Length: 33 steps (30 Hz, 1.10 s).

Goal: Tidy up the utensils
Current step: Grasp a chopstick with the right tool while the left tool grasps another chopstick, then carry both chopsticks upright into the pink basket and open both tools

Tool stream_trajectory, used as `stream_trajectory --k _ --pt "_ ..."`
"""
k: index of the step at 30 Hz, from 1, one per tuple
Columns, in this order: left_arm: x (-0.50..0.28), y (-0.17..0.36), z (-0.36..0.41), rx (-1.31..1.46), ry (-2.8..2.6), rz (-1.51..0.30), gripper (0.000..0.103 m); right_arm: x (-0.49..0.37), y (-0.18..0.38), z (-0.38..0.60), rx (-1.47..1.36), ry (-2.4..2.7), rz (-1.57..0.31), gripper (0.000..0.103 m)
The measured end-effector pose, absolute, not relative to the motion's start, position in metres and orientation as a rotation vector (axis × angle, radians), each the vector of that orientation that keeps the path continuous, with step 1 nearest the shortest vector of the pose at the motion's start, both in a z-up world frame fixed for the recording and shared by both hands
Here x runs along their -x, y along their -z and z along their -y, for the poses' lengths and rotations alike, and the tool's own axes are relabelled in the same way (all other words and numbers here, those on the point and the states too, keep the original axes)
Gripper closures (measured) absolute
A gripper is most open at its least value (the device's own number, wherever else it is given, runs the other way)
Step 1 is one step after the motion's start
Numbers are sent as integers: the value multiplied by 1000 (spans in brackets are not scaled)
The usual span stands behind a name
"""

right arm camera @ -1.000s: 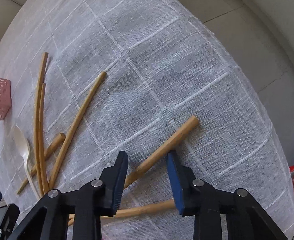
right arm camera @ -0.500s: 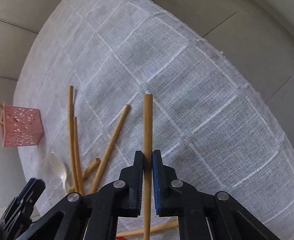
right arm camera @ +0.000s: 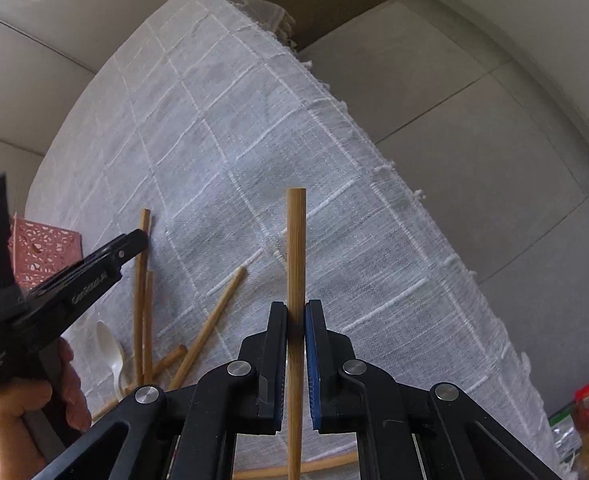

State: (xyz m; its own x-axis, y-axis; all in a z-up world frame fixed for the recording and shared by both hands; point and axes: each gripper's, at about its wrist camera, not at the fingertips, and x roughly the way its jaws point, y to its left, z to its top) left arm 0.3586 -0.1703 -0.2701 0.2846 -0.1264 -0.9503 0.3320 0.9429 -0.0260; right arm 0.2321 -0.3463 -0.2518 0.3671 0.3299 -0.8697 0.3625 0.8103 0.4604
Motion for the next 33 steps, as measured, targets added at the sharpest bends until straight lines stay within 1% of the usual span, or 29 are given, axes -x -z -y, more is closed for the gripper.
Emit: stream_trajectory --k 3,5,9,14,23,33 --pt "-361 273 172 -182 304 -1225 85 -233 254 344 -664 17 -1227 95" --pt "-360 275 173 -185 299 -1215 94 -236 254 341 -661 11 -1230 95" --pt "-357 271 167 -153 283 -1187 95 -237 251 332 -661 -1 -1222 95" --pt "-342 247 155 -137 282 -1111 95 -234 240 322 -659 -21 -1190 95" --pt "-307 180 115 -77 274 -970 95 -231 214 293 -599 -63 -1113 95" --pt "-255 113 38 28 219 -742 95 -216 164 232 -475 -145 -940 95"
